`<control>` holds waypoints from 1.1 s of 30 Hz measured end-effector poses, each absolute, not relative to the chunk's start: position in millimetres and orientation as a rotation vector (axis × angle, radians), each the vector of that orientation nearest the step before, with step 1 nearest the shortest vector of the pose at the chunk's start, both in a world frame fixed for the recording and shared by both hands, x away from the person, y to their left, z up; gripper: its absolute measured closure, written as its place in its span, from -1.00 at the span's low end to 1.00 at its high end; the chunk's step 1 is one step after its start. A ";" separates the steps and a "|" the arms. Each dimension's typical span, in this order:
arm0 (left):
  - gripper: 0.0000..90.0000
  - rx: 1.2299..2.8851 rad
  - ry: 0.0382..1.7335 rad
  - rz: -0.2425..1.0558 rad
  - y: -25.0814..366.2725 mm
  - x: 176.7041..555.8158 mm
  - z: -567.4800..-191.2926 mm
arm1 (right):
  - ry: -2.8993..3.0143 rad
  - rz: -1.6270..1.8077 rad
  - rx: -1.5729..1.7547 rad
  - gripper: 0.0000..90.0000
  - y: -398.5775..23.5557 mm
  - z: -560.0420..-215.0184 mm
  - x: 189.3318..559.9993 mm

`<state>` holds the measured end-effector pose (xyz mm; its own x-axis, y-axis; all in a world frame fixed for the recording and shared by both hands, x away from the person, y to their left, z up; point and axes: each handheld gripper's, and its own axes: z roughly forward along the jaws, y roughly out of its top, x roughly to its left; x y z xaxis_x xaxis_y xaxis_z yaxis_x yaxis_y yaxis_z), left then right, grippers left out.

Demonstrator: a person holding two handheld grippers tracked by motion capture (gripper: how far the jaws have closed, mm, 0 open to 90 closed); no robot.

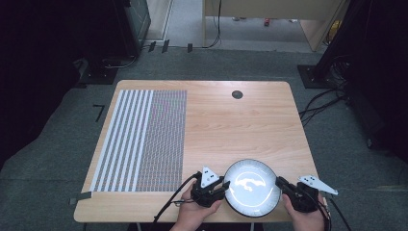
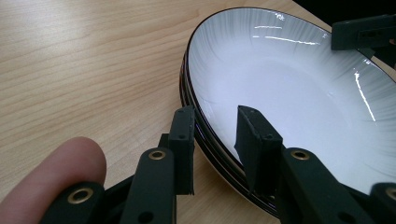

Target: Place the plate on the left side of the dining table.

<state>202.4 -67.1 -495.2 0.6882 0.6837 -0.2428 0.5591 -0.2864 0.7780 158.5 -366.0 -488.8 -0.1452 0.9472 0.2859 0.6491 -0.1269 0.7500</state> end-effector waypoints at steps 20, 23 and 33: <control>0.51 1.973 0.955 0.163 -66.4 203.0 -495.0 | 1.761 1.189 1.763 1.00 -365.9 -482.4 155.5; 0.51 1.971 0.950 0.162 -65.8 202.7 -495.2 | 1.776 1.209 1.768 1.00 -364.7 -482.8 157.2; 0.52 1.971 0.937 0.155 -64.5 203.5 -495.2 | 1.757 1.274 1.875 0.87 -381.7 -482.2 153.3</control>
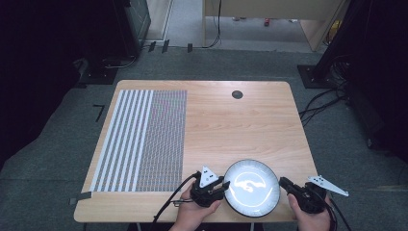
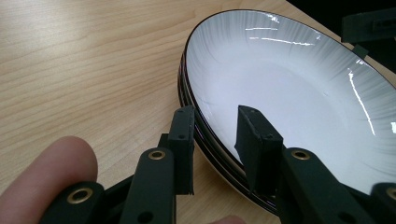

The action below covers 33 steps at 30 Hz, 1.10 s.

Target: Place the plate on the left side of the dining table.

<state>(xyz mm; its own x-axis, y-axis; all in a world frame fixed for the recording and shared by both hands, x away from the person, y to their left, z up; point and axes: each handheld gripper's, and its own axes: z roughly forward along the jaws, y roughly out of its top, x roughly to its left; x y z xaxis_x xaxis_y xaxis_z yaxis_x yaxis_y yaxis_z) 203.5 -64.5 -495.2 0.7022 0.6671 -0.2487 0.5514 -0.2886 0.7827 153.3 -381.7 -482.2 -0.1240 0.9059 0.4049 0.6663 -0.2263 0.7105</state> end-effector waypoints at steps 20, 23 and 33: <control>0.54 1.977 0.933 0.153 -64.0 204.3 -495.9 | 1.760 1.354 1.995 0.86 -384.7 -483.2 147.0; 0.55 1.979 0.932 0.159 -64.3 204.3 -496.1 | 1.740 1.387 2.019 0.85 -386.7 -484.0 147.3; 0.55 1.979 0.939 0.165 -65.4 204.6 -496.7 | 1.703 1.433 2.056 0.83 -387.8 -484.8 148.3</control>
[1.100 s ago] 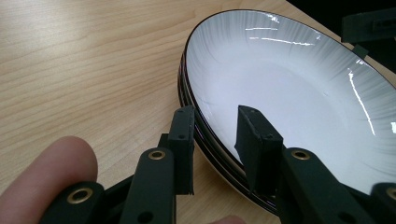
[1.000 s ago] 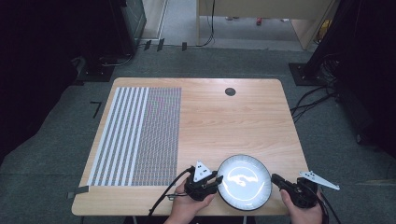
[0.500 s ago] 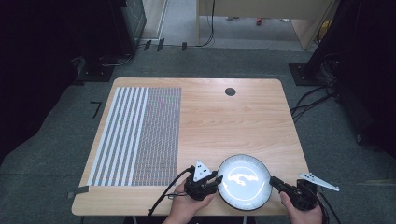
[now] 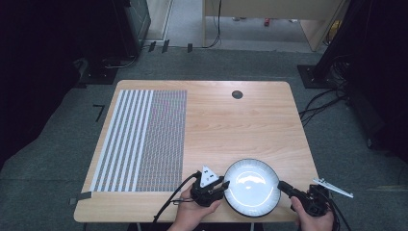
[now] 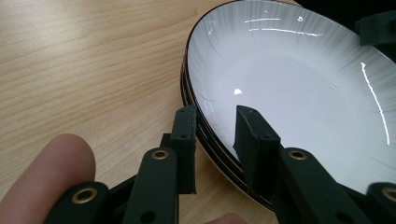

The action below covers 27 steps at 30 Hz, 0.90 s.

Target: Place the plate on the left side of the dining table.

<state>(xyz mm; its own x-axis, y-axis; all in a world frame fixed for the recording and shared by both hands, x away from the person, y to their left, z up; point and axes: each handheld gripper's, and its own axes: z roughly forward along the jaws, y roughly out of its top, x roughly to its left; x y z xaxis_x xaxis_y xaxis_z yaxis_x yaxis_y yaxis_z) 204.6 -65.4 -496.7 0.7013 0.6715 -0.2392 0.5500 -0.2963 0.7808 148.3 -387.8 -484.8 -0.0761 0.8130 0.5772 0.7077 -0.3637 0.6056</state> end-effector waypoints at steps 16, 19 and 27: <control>0.55 1.984 0.937 0.181 -68.1 205.9 -498.1 | 1.679 1.373 2.103 0.87 -376.8 -489.1 157.7; 0.54 1.983 0.937 0.175 -68.0 206.3 -498.0 | 1.660 1.371 2.119 0.90 -376.6 -489.6 159.6; 0.50 1.985 0.936 0.172 -67.8 206.7 -498.3 | 1.619 1.384 2.143 0.91 -376.1 -490.6 160.5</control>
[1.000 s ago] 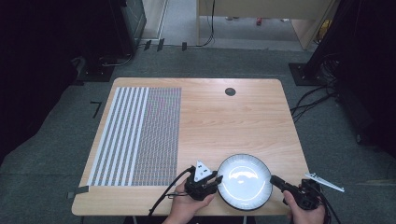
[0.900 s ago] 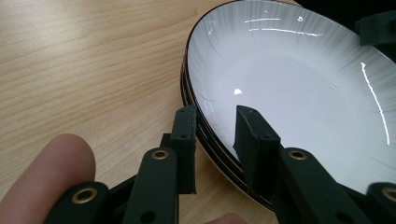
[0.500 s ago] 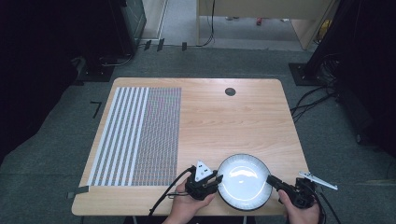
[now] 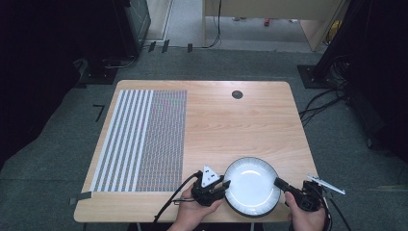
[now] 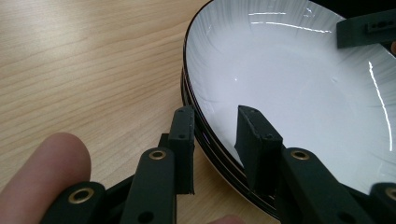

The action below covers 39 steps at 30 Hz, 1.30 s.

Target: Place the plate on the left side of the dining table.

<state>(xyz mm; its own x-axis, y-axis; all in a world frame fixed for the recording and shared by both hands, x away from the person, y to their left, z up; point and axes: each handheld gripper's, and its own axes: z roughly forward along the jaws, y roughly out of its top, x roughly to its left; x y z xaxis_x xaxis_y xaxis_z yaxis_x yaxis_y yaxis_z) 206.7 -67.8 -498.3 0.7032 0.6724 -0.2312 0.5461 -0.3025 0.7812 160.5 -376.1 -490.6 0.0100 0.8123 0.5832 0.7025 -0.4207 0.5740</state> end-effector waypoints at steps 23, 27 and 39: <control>0.38 1.944 0.934 0.129 -61.8 208.4 -491.4 | 1.568 1.578 2.232 0.90 -390.0 -500.2 160.8; 0.36 1.937 0.937 0.116 -61.2 208.5 -490.0 | 1.560 1.598 2.241 0.90 -391.6 -501.9 160.6; 0.32 1.894 0.944 -0.012 -56.8 211.9 -484.4 | 1.535 1.688 2.235 0.89 -394.7 -503.4 159.2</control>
